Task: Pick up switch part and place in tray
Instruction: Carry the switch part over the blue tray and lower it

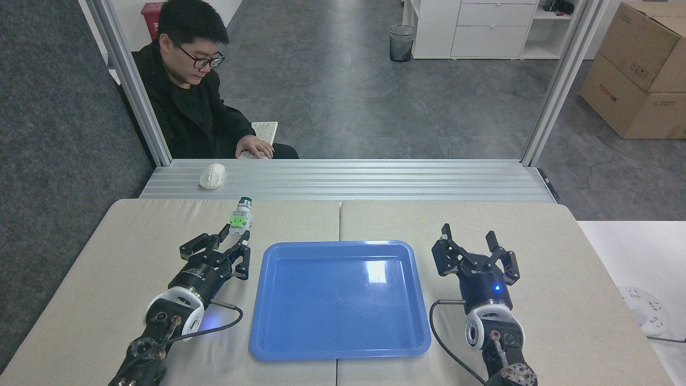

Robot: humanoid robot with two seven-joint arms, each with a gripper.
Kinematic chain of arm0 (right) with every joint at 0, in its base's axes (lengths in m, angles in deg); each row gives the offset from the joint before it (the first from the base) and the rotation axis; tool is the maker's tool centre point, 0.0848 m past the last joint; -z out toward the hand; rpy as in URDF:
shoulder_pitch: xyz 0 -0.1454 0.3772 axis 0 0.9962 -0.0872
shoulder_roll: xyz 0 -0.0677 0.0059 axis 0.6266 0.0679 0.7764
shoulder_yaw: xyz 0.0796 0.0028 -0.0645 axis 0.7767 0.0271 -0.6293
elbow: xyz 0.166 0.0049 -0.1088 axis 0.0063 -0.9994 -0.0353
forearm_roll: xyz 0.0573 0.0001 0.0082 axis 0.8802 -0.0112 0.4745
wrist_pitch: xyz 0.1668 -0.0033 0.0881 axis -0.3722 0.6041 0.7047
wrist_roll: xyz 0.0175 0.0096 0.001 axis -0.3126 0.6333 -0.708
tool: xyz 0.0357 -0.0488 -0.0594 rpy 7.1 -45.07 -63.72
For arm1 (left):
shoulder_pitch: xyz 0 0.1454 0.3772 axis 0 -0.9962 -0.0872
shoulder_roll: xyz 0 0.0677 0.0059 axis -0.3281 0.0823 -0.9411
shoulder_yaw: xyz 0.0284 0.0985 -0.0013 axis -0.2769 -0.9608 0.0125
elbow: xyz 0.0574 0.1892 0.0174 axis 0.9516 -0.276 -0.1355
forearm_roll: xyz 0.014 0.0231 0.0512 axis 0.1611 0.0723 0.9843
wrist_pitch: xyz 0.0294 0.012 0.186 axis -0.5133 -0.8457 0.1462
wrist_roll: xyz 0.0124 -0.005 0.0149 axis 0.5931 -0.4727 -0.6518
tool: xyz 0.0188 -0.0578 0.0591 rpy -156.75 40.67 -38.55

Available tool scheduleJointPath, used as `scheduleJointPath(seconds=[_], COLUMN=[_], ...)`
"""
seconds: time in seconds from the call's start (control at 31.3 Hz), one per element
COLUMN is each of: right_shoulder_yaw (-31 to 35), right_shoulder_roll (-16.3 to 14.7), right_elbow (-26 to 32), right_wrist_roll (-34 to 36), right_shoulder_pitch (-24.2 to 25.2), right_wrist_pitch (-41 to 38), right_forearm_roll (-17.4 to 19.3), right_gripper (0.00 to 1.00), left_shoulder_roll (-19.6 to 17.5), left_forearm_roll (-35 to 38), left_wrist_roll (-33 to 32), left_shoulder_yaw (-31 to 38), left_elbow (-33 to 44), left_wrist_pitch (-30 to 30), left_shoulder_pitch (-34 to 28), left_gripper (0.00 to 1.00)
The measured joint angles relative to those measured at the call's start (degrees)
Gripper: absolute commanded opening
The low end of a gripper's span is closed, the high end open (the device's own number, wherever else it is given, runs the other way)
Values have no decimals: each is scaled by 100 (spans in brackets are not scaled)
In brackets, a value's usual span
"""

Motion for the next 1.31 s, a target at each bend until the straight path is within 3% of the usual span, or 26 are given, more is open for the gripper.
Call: scheduleJointPath(seconds=[0.38,0.96,1.05,1.12,1.21,1.28,1.31], right_shoulder_yaw=[0,0,0,0,0,0,0], right_shoulder_roll=[-2,-5,-5,-5,-5,-6,-5], right_elbow=[-6,-8,-8,-8,-9,-9,-9], right_wrist_roll=[1,0,0,0,0,0,0], right_shoulder_pitch=[0,0,0,0,0,0,0], right_wrist_pitch=[-3,-3,-3,-3,2,2,2], right_forearm_roll=[0,-3,-3,-3,-2,-2,-2], right_gripper=[100,100,100,100,100,100,100], left_shoulder_roll=[192,235,218,205,190,182,179], left_forearm_roll=[321,1974,2122,2193,2262,2293,2304], left_wrist_roll=[-412,-748,-801,-814,-833,-849,-851], left_shoulder_yaw=[-345,-954,-979,-986,-984,-972,-962], left_elbow=[1179,1021,950,913,877,864,863], left_wrist_pitch=[-606,-1312,-1326,-1330,-1331,-1332,-1332], left_shoulder_pitch=[-271,-458,-473,-481,-490,-497,-498], left_gripper=[0,6,18,35,50,75,81])
